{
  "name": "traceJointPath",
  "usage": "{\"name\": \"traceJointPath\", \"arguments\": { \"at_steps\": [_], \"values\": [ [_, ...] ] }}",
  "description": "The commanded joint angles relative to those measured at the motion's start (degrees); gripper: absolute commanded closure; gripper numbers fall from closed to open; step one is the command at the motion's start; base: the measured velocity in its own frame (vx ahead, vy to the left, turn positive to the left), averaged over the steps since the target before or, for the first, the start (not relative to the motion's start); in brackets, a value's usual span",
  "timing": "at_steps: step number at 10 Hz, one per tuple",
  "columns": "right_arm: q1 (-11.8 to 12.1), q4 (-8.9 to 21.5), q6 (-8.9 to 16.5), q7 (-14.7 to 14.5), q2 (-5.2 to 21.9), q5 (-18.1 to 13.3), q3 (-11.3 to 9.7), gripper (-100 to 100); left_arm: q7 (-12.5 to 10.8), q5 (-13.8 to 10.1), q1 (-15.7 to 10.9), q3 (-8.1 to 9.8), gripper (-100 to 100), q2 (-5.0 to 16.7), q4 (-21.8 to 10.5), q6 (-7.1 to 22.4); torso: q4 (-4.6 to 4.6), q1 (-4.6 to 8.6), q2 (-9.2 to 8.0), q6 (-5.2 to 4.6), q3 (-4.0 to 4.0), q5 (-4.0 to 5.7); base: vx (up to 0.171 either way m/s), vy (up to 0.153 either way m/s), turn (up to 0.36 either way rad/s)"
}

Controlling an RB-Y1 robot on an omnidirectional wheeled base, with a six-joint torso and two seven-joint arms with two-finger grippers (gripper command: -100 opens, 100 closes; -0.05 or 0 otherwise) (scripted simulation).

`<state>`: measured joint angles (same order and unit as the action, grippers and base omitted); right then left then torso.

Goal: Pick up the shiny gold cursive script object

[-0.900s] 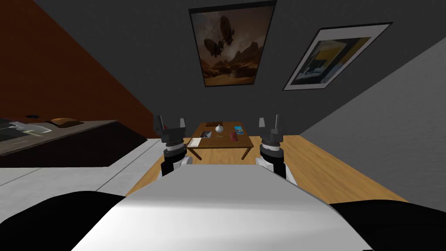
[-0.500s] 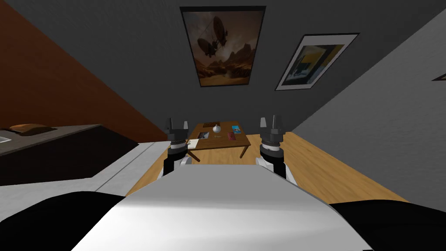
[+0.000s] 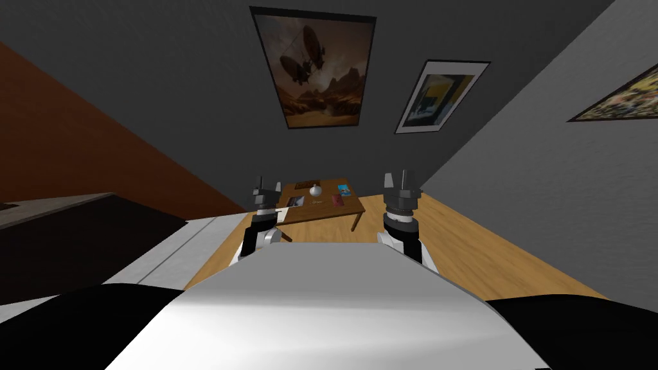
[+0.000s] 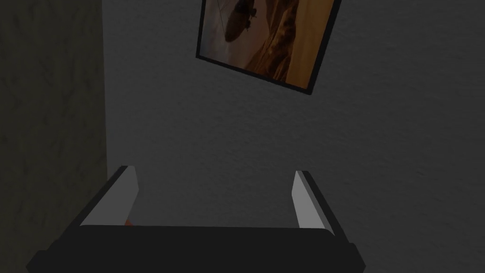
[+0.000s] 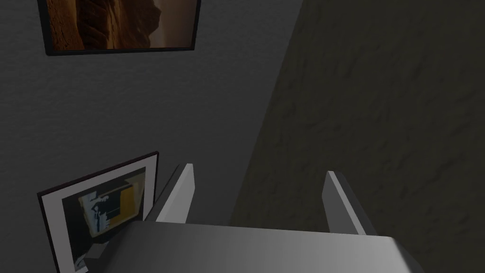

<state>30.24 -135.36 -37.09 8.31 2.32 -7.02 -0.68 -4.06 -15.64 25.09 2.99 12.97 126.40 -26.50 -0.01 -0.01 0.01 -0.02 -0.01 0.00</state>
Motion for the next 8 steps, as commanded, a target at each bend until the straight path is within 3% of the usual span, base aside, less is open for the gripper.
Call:
{"name": "traceJointPath", "arguments": {
  "at_steps": [1,4,5,6,7,8],
  "values": [
    [0.00,0.00,0.00,0.00,0.00,0.00,0.00,0,0.41,-1.88,0.30,-0.12,-100,0.65,-0.62,0.88,0.00,0.00,0.00,0.00,0.00,0.00,-0.002,-0.001,-0.094],
    [0.01,0.00,0.00,0.00,0.00,0.00,0.00,0,1.56,-7.09,-1.18,0.68,-100,4.27,-5.40,4.92,0.01,0.00,-0.01,0.03,0.01,0.01,-0.003,-0.004,-0.168],
    [0.00,0.00,0.00,0.00,0.00,0.00,0.00,0,1.56,-8.35,-1.18,0.68,-100,4.27,-5.40,4.92,0.01,0.01,-0.02,0.00,0.01,0.01,-0.004,0.000,-0.114],
    [0.01,0.00,0.00,0.00,0.00,0.00,0.00,0,2.19,-10.23,-1.94,1.10,-100,6.13,-7.85,7.12,0.00,0.00,-0.02,0.04,0.01,0.00,-0.004,-0.006,-0.251],
    [0.00,0.00,0.00,0.00,0.00,0.00,0.00,0,2.19,-11.80,-1.94,1.10,-100,6.13,-8.00,7.12,0.00,0.00,-0.02,0.00,0.01,0.00,-0.005,0.001,-0.107],
    [0.01,0.00,0.00,0.00,0.00,0.00,0.01,0,2.84,-13.65,-2.71,1.52,-100,8.00,-10.29,9.43,0.01,-0.01,-0.02,0.05,0.01,0.00,-0.006,-0.004,-0.218]
  ]
}}
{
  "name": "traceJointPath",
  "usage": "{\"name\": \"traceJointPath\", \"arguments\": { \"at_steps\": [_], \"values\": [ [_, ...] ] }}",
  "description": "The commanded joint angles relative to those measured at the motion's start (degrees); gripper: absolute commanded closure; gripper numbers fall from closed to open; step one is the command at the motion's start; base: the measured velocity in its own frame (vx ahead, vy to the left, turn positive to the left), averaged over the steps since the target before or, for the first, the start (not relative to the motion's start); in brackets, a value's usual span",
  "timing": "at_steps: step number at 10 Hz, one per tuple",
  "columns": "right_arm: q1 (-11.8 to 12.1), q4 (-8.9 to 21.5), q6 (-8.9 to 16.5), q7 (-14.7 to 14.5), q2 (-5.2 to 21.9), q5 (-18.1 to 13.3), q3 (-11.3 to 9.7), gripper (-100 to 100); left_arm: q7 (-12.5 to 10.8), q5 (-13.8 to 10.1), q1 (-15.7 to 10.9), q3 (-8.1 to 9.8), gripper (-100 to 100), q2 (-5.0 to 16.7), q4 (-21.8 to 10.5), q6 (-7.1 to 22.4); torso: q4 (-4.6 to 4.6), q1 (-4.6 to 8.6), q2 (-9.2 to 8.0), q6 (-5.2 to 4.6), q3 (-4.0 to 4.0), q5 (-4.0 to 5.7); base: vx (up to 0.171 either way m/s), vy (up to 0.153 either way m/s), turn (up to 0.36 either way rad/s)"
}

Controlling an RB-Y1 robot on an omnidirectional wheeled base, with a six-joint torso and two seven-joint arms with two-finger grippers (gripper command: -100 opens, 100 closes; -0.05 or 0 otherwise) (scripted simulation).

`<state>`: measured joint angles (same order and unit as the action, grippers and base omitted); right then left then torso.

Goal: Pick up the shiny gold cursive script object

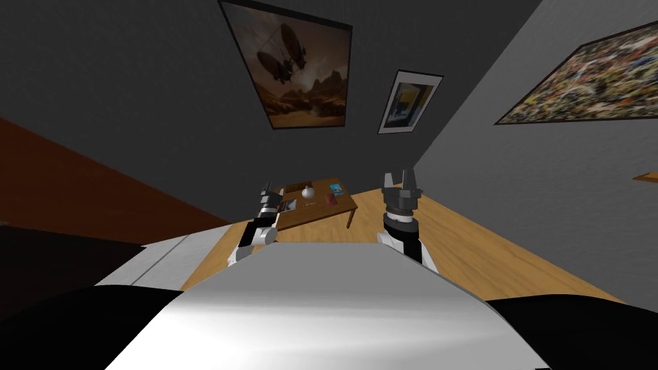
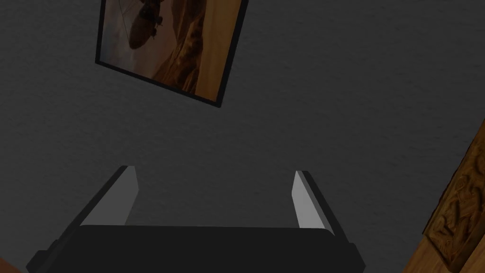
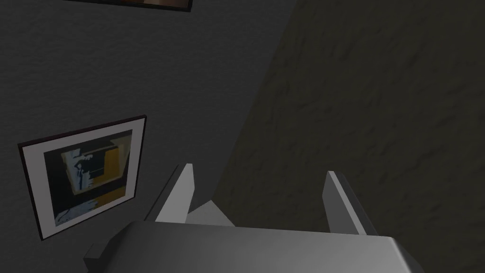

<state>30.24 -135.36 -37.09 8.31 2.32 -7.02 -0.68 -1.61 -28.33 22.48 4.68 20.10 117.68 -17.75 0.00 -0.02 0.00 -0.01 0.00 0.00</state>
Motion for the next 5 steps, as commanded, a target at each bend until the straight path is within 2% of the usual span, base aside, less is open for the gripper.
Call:
{"name": "traceJointPath", "arguments": {
  "at_steps": [1,2,3,4,5],
  "values": [
    [0.00,0.00,0.00,0.00,0.00,0.00,0.00,0,0.39,-2.69,-0.11,-0.17,-100,0.87,-2.01,0.69,0.00,0.00,0.00,0.00,0.00,0.00,-0.005,0.001,-0.128],
    [0.01,0.00,0.00,0.00,0.00,0.00,0.00,0,1.06,-4.55,-0.88,0.25,-100,2.73,-4.13,3.10,0.00,-0.01,0.00,0.04,0.00,0.00,-0.005,-0.003,-0.242],
    [0.00,0.00,0.00,0.00,0.00,0.00,0.00,0,1.06,-6.15,-0.88,0.25,-100,2.73,-4.83,3.10,0.00,0.01,-0.01,0.01,0.01,0.00,-0.005,0.002,-0.131],
    [0.01,0.00,0.00,0.00,0.00,0.00,0.01,0,1.06,-6.34,-0.88,0.25,-100,2.73,-4.87,3.10,0.00,-0.01,0.00,0.04,0.00,0.00,-0.002,0.002,0.023],
    [0.01,0.00,0.00,0.00,0.00,0.00,0.01,0,1.75,-8.85,-1.63,0.67,-100,4.57,-6.76,5.59,0.00,-0.01,0.00,0.07,0.00,0.00,-0.002,-0.005,-0.271]
  ]
}}
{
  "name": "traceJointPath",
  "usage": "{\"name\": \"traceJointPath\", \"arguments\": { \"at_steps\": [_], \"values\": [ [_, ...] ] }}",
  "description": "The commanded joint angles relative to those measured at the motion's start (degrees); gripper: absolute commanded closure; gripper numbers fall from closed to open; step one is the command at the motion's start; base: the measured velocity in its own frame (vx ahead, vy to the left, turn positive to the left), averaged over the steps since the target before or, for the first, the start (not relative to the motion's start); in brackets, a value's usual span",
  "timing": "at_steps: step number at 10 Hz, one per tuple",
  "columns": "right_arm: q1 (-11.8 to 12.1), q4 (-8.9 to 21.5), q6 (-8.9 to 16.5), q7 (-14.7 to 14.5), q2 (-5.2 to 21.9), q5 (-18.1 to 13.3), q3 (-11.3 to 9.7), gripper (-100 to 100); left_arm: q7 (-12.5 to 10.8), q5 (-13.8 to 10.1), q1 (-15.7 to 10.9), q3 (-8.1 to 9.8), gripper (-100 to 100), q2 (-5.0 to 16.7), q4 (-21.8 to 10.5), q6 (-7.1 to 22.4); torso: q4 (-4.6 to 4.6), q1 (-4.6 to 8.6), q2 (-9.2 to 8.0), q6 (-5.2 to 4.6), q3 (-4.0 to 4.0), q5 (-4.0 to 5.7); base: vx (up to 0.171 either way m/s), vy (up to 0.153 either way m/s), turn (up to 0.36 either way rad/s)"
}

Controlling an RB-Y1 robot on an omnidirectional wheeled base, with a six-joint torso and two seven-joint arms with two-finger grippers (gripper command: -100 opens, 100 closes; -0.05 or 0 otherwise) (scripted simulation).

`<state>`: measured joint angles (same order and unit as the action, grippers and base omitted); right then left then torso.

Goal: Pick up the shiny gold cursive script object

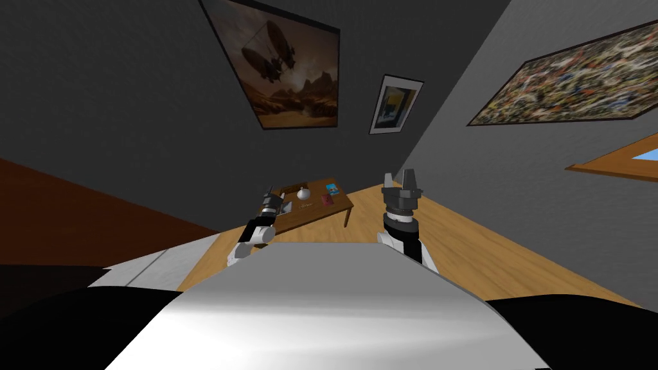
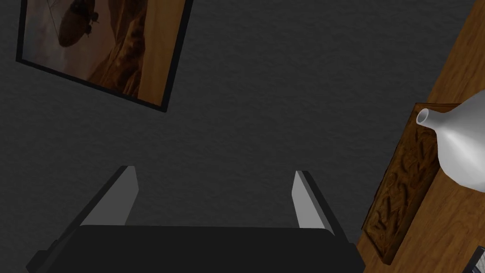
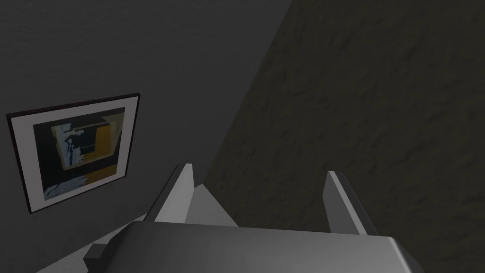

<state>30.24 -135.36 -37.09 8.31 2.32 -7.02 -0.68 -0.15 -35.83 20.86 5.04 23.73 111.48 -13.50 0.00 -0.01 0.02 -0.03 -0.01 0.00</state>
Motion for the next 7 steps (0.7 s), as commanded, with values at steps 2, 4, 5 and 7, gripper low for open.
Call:
{"name": "traceJointPath", "arguments": {
  "at_steps": [2,4,5,7],
  "values": [
    [0.01,0.00,0.00,0.00,0.00,0.00,0.01,0,1.01,-4.50,-0.73,0.73,-100,2.75,-3.54,3.57,0.00,-0.02,-0.02,0.08,0.01,0.00,-0.004,0.002,-0.197],
    [0.01,0.00,0.00,0.00,0.00,0.00,0.01,0,1.73,-8.15,-1.43,1.14,-100,4.51,-6.55,6.04,0.00,-0.03,-0.02,0.07,0.01,-0.01,-0.005,0.006,-0.211],
    [0.00,0.00,0.00,0.00,0.00,0.00,0.00,0,1.73,-9.89,-1.43,1.14,-100,4.51,-7.79,6.54,0.00,-0.03,-0.02,0.02,0.01,0.00,-0.003,0.010,-0.138],
    [0.02,0.00,0.00,0.00,0.00,0.00,0.01,0,2.47,-12.46,-2.10,1.55,-100,6.22,-9.89,9.23,0.00,-0.02,-0.01,0.09,0.01,0.00,-0.001,0.002,-0.102]
  ]
}}
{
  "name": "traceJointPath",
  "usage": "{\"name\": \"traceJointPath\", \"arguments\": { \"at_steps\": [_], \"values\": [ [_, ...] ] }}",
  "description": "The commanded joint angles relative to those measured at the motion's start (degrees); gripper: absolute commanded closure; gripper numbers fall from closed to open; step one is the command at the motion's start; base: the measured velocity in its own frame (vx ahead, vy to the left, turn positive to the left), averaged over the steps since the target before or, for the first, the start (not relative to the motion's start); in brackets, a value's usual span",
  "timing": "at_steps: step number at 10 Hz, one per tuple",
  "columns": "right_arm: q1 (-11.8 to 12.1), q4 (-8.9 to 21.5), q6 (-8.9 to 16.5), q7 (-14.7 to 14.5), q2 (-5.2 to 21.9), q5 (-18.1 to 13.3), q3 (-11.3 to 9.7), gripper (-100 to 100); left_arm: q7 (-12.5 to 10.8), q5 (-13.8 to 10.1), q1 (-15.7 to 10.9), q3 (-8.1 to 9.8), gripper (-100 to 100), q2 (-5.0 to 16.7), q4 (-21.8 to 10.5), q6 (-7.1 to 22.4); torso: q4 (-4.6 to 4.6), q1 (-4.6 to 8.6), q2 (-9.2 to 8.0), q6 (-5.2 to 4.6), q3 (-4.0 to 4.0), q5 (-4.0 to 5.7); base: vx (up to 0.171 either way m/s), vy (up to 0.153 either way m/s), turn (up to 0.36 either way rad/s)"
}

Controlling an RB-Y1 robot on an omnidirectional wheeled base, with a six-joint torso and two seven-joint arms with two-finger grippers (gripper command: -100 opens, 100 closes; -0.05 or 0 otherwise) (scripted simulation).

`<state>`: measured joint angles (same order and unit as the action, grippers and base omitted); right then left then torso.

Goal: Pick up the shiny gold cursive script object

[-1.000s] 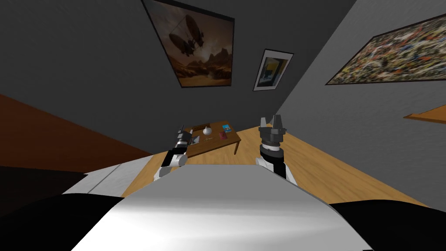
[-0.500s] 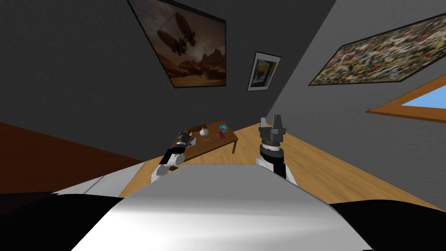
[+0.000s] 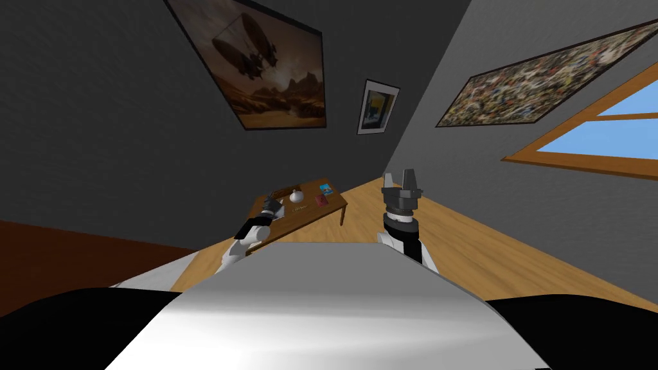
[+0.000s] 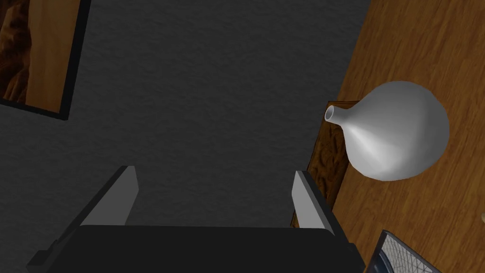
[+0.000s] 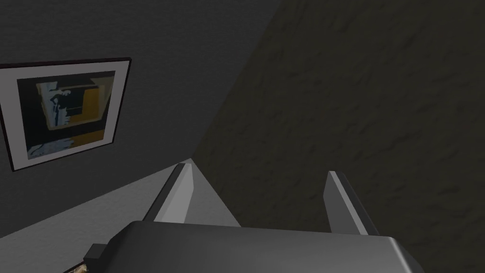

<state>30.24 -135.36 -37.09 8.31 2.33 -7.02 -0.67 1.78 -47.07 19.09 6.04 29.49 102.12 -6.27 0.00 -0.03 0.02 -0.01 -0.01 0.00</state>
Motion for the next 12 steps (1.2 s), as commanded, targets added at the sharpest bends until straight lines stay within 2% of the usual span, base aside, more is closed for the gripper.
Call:
{"name": "traceJointPath", "arguments": {
  "at_steps": [1,2,3,4,6,7,8,9,11,12],
  "values": [
    [0.00,0.00,0.00,0.00,0.00,0.00,0.00,0,0.54,-2.53,-0.32,0.55,-100,0.46,-1.74,2.00,0.00,0.00,0.00,0.00,0.00,0.00,0.000,0.008,-0.190],
    [0.01,0.00,0.00,0.00,0.00,0.00,0.01,0,1.29,-4.61,-0.95,0.95,-100,2.09,-4.13,3.35,0.00,-0.02,-0.01,0.06,0.01,0.00,-0.002,0.012,-0.286],
    [0.00,0.00,0.00,0.00,0.00,0.00,0.00,0,1.29,-6.16,-0.95,0.95,-100,2.09,-5.04,4.73,0.00,-0.03,-0.01,0.00,0.00,-0.01,-0.002,0.017,-0.159],
    [0.01,0.00,0.00,0.00,0.00,0.00,0.01,0,2.05,-7.73,-1.52,1.34,-100,3.62,-6.59,7.01,0.00,-0.04,-0.01,0.06,0.01,-0.01,-0.001,0.014,-0.259],
    [0.01,0.00,0.00,0.00,0.00,0.00,0.01,0,2.05,-9.91,-1.52,1.34,-100,3.62,-8.39,7.49,0.00,-0.05,-0.01,0.07,0.01,-0.01,0.000,0.014,-0.077],
    [0.02,0.00,0.00,0.00,0.00,0.00,0.01,0,2.81,-12.23,-2.05,1.71,-100,5.05,-10.32,10.27,0.00,-0.04,-0.01,0.09,0.01,-0.01,0.000,0.006,-0.281],
    [0.00,0.00,0.00,0.00,0.00,0.00,0.00,0,2.81,-13.51,-2.05,1.71,-100,5.05,-11.77,10.27,0.00,-0.02,0.00,0.01,0.00,0.00,0.000,0.019,-0.184],
    [0.01,0.00,0.00,0.00,0.00,0.00,0.01,0,3.56,-15.21,-2.53,2.08,-100,6.35,-13.66,12.97,0.00,-0.05,0.00,0.07,0.00,-0.01,0.002,0.022,-0.248],
    [0.01,0.00,0.00,0.00,0.00,0.00,0.01,0,3.56,-17.04,-2.53,2.08,-100,6.35,-15.17,13.06,0.00,-0.09,0.00,0.08,0.00,-0.02,0.000,0.021,-0.088],
    [0.02,0.00,0.00,0.00,0.00,0.00,0.01,0,4.32,-19.78,-2.96,2.43,-100,7.54,-17.82,15.62,0.00,-0.05,-0.01,0.10,0.00,-0.01,0.000,0.015,-0.287]
  ]
}}
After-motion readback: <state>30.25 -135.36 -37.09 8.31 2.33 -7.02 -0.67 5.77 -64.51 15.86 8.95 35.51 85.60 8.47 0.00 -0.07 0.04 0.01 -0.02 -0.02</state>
